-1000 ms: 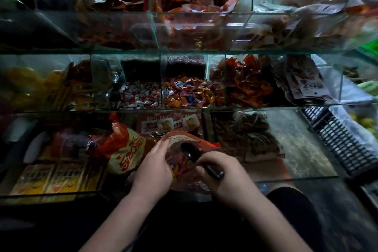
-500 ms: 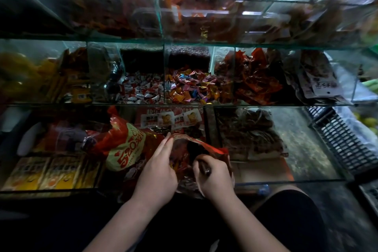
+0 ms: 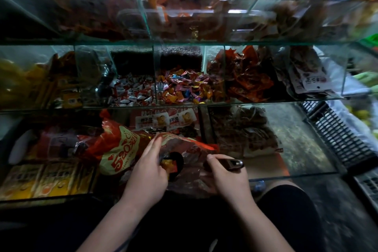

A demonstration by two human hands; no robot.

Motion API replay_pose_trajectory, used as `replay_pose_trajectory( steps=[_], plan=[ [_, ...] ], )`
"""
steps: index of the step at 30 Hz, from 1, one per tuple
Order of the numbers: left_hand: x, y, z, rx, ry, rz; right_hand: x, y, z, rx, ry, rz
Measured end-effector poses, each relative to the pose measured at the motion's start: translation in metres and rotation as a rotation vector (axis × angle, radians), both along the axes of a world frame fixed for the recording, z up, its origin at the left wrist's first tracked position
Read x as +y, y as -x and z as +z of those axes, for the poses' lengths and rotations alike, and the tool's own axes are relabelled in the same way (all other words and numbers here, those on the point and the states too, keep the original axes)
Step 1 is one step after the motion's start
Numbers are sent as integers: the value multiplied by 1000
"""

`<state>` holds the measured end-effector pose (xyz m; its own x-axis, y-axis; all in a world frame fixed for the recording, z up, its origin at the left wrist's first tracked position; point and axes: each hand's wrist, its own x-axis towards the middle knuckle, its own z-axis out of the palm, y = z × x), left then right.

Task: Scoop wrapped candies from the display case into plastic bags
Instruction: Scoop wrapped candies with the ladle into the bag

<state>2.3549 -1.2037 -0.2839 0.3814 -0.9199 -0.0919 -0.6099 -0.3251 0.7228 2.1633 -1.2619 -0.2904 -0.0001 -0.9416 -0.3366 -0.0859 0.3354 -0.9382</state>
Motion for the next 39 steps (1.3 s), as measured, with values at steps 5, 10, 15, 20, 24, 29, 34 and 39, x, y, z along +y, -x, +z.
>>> replay_pose_trajectory(
  steps=[5,10,15,20,24,29,34,39],
  plan=[
    [-1,3,5,-20,28,-30,-3,29,20,-220,-103,-151],
    [-1,10,16,-99,95,-13,-2,54,44,-334,-149,-209],
    [-7,20,23,-287,174,-155,7,70,73,-331,-51,-216],
    [-24,24,27,-319,142,-157,23,74,113,-384,41,-113],
    [-28,21,33,-299,188,-155,32,75,132,-414,89,-70],
    [-35,14,43,-270,278,-161,26,75,136,-515,39,-70],
    [-48,8,59,-50,383,-93,8,69,135,-648,-45,-137],
    [-44,-1,63,211,480,91,-16,52,138,-751,-1,-194]
  ],
)
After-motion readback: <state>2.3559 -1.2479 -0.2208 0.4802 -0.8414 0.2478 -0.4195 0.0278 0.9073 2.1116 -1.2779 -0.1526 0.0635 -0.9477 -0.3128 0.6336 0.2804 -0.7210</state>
